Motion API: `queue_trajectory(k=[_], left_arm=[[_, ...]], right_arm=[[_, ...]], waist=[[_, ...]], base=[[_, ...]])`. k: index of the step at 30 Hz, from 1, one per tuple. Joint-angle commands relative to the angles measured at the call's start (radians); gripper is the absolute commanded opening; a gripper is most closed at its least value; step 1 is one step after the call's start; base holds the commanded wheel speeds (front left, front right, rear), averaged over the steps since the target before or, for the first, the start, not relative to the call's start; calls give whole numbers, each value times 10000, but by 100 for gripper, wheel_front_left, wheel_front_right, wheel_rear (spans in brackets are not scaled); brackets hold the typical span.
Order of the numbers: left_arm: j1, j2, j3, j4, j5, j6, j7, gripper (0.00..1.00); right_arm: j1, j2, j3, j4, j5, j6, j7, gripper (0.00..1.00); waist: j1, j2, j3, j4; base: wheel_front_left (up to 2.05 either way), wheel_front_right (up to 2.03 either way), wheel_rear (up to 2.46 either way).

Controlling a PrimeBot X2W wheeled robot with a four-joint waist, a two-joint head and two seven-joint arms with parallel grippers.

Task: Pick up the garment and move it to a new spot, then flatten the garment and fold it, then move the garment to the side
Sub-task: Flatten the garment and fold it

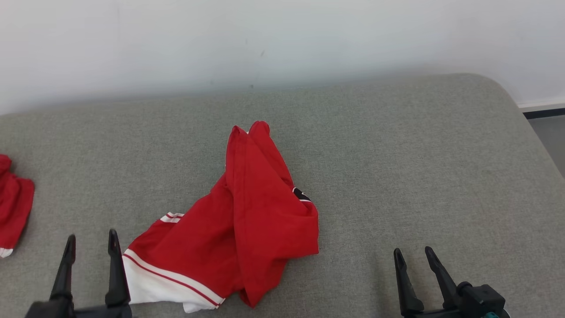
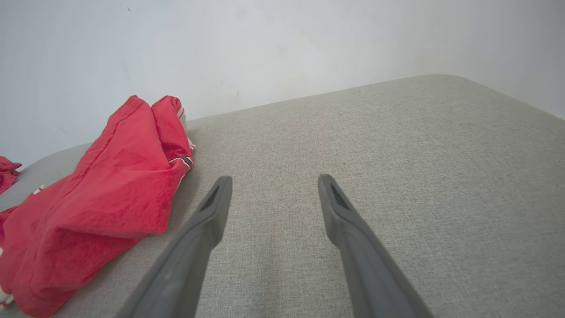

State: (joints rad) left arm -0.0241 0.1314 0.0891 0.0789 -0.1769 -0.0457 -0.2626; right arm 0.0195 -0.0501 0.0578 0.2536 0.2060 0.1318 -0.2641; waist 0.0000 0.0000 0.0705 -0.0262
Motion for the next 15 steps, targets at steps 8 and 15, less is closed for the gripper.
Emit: queue_trajectory(k=[8,15], left_arm=[[1122,-731,546,-265,775,-315,-33,100],[949,-812,630,13,855,-498,-33,100]], right_arm=[[-129,0,58,-14,-244,-24,-4,100],[-417,3,1167,230,-331,-22,-4,100]], waist=[[0,0,83,269],[0,0,-16,700]], base=[[0,0,0],[0,0,0]])
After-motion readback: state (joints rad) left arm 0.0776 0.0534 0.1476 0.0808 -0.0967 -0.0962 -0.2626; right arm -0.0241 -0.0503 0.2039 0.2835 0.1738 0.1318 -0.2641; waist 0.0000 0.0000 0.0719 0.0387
